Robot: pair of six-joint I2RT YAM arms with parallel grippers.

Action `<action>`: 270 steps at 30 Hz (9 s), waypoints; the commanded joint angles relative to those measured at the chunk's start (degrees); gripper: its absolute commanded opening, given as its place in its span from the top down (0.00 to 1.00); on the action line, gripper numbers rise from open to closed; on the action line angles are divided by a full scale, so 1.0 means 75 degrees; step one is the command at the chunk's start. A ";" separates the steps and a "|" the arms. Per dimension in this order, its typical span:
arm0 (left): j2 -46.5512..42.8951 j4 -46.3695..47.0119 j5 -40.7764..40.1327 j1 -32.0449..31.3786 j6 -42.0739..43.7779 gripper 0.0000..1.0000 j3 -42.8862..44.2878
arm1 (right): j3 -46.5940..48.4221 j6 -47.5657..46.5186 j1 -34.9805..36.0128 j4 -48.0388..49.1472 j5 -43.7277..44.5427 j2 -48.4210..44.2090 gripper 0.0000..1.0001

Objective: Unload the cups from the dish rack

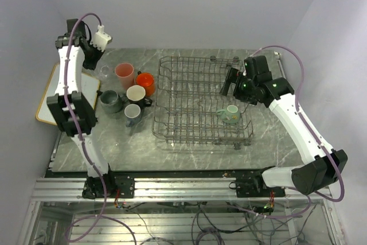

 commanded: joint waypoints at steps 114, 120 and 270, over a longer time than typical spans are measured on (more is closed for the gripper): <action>-0.3453 -0.0822 0.2205 -0.1328 -0.0876 0.02 -0.2402 | 0.0337 -0.1899 0.1782 0.1205 0.2750 0.4065 0.15; -0.3353 -0.0812 0.2171 -0.1329 -0.0929 0.02 -0.2317 | 0.0413 -0.2748 0.1671 0.1111 0.2648 0.4157 0.19; -0.9772 0.4448 0.4376 -0.3402 0.3859 0.05 -0.8882 | -0.1933 0.5955 0.3073 0.9237 -0.6357 0.1313 1.00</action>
